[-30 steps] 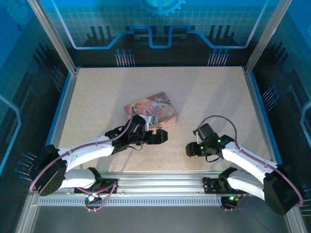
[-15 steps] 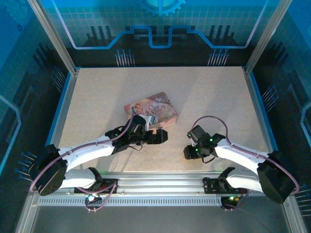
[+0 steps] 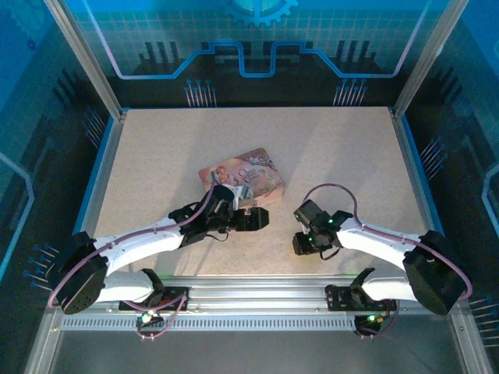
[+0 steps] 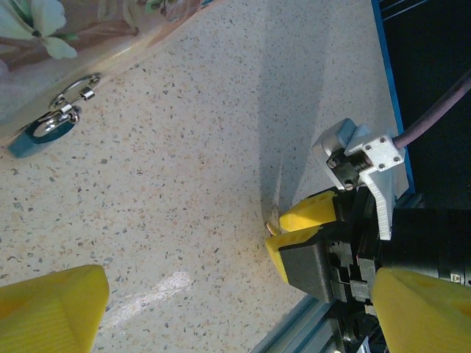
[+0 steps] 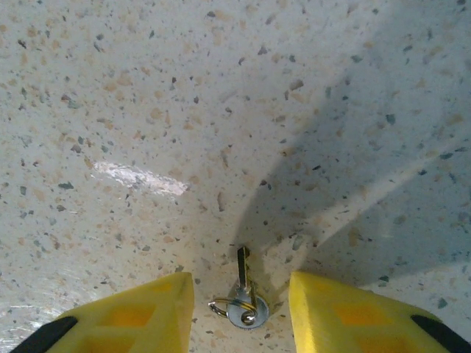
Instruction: Unlock a padlock with a key
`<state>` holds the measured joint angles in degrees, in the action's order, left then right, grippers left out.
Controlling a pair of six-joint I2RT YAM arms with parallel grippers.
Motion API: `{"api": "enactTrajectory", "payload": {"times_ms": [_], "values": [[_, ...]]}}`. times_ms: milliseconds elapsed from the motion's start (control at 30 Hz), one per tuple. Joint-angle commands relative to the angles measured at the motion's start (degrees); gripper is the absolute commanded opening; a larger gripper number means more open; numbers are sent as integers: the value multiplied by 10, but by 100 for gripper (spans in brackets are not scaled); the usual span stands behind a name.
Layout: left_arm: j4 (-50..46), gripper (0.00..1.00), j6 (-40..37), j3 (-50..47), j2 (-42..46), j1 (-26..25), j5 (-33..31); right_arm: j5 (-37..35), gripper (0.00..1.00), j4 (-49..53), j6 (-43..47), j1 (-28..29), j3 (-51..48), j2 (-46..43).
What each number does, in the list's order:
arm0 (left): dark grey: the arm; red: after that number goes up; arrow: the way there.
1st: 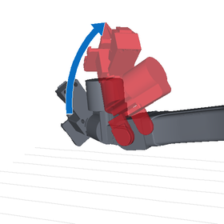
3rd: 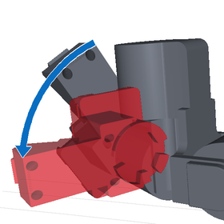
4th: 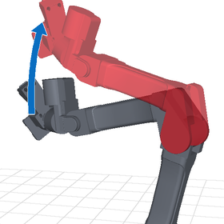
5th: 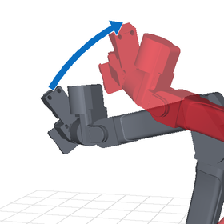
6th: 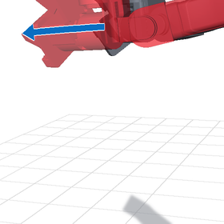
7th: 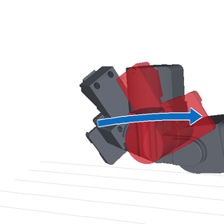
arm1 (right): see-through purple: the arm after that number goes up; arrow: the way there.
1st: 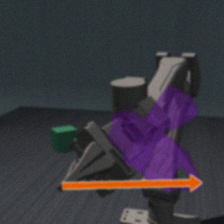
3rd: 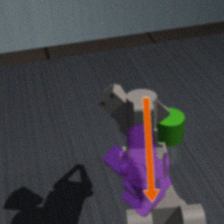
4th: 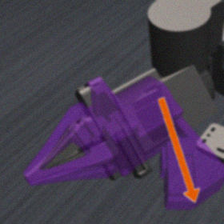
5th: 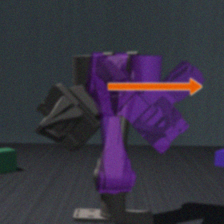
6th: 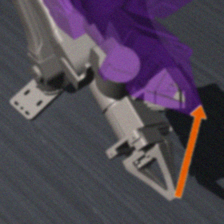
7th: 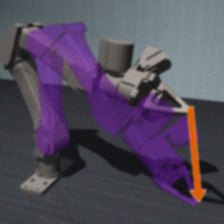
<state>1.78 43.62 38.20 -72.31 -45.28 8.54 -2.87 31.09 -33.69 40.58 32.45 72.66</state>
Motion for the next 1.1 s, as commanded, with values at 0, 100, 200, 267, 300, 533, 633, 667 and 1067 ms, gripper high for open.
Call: {"api": "enactTrajectory", "payload": {"times_ms": [0, 100, 200, 267, 300, 533, 633, 667, 1067], "values": [[-11, 94, -5, 18, 13, -2, -11, 2, 38, 20, -12, 13, 11, 8], [-12, 94, -6, 18, 13, -2, -12, 0, 36, 22, -16, 17, 12, 10], [-13, 94, -6, 17, 13, -1, -12, -4, 33, 27, -20, 22, 13, 11], [-12, 94, -6, 17, 13, -1, -13, -9, 32, 31, -23, 26, 14, 11], [-13, 95, -6, 17, 13, -1, -13, -13, 31, 33, -24, 27, 14, 12], [-13, 95, -7, 18, 11, -1, -14, -26, 25, 49, -28, 36, 22, 13], [-13, 95, -7, 18, 11, -1, -14, -39, 23, 60, -28, 39, 28, 14], [-14, 95, -7, 17, 10, -1, -14, -42, 22, 64, -27, 40, 31, 16], [-17, 95, -8, 18, 9, -1, -17, -61, 9, 81, -30, 49, 43, 10]]}}
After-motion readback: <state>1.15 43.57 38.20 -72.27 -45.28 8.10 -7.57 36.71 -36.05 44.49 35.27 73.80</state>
